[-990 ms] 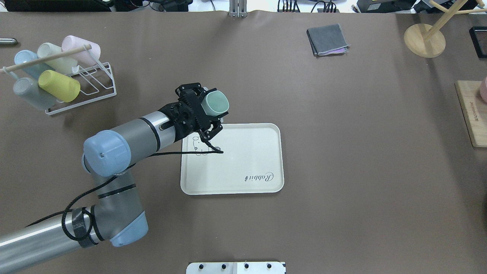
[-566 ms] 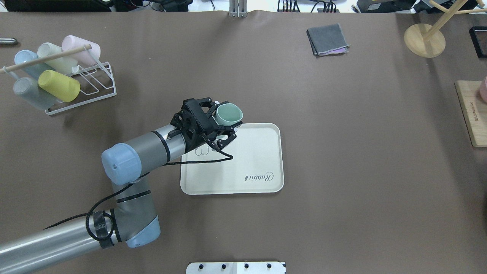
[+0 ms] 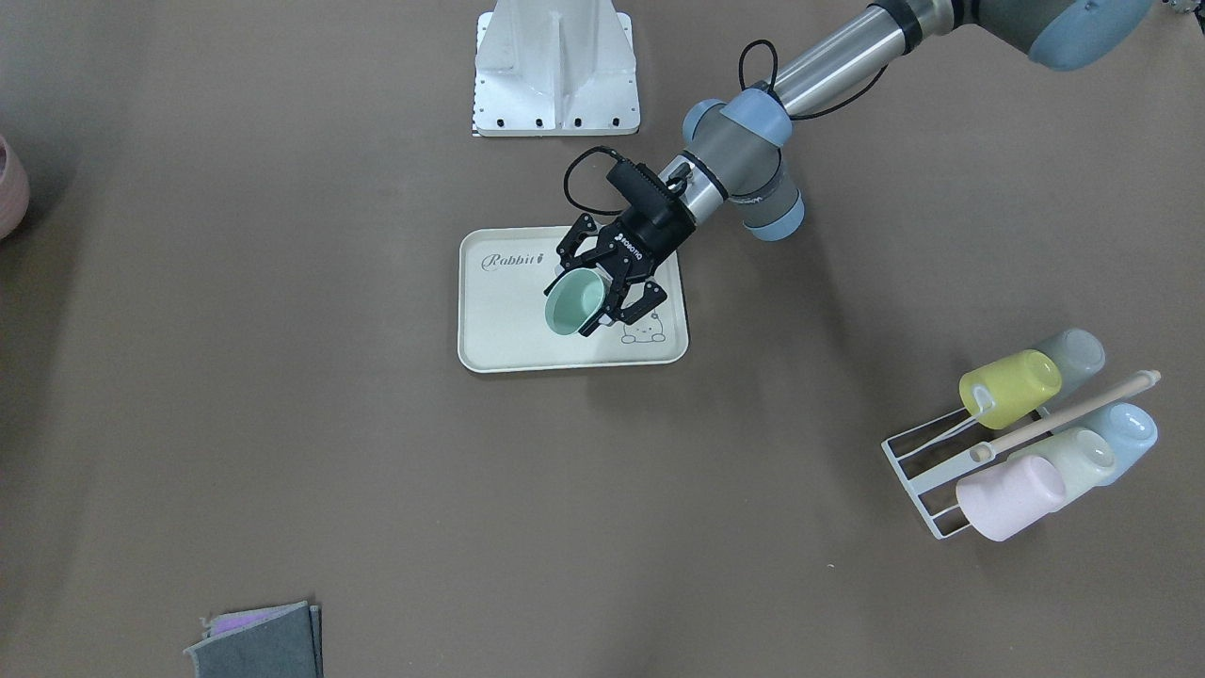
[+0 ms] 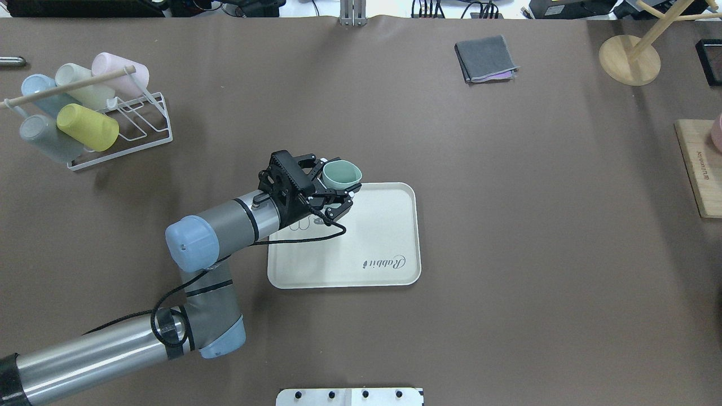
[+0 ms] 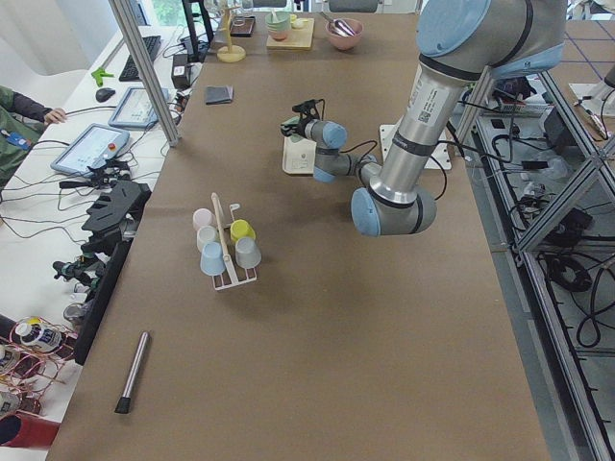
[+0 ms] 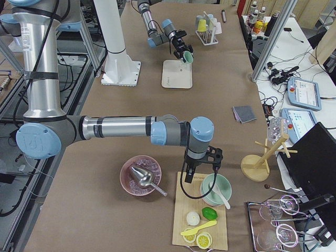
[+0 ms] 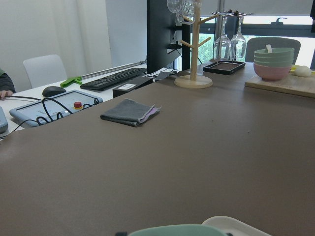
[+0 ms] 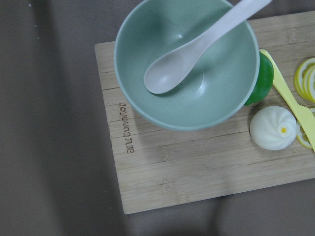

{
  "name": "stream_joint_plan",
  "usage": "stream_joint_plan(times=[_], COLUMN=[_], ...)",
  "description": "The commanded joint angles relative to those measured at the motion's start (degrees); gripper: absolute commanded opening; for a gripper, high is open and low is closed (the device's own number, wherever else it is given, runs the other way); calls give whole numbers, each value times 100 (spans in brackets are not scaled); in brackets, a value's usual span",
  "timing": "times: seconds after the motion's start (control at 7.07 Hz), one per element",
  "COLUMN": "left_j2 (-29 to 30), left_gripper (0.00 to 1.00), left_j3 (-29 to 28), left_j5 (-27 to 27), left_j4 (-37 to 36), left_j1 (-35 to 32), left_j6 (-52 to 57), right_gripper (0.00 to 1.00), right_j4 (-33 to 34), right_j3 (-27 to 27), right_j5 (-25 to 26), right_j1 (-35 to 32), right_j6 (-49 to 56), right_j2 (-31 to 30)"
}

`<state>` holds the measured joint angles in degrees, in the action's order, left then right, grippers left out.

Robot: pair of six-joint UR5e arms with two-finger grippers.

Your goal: Pick up and place green cup on tray

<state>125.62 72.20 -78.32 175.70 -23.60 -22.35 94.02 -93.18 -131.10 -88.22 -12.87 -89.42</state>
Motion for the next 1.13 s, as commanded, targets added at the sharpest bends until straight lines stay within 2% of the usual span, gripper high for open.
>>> stream_joint_plan(times=[0.0,0.14,0.71,0.99], left_j2=[182,182,226,226], left_gripper=[23,26,30,32], left_j3=[-259,-259,-312,-329], left_j5=[-25,-34,-806,-1009], left_j4=[43,43,235,245], left_j1=[92,127,163,172], left_j6=[37,211,888,1091], right_gripper=[100,100,100,100], right_j4=[20,2,20,-7], right_j3=[-77,-86,-139,-139], right_j5=[-30,-21,-65,-30], right_j1=[16,16,33,51], right_j6=[-5,-5,-5,-5], right_j2=[12,38,-14,47])
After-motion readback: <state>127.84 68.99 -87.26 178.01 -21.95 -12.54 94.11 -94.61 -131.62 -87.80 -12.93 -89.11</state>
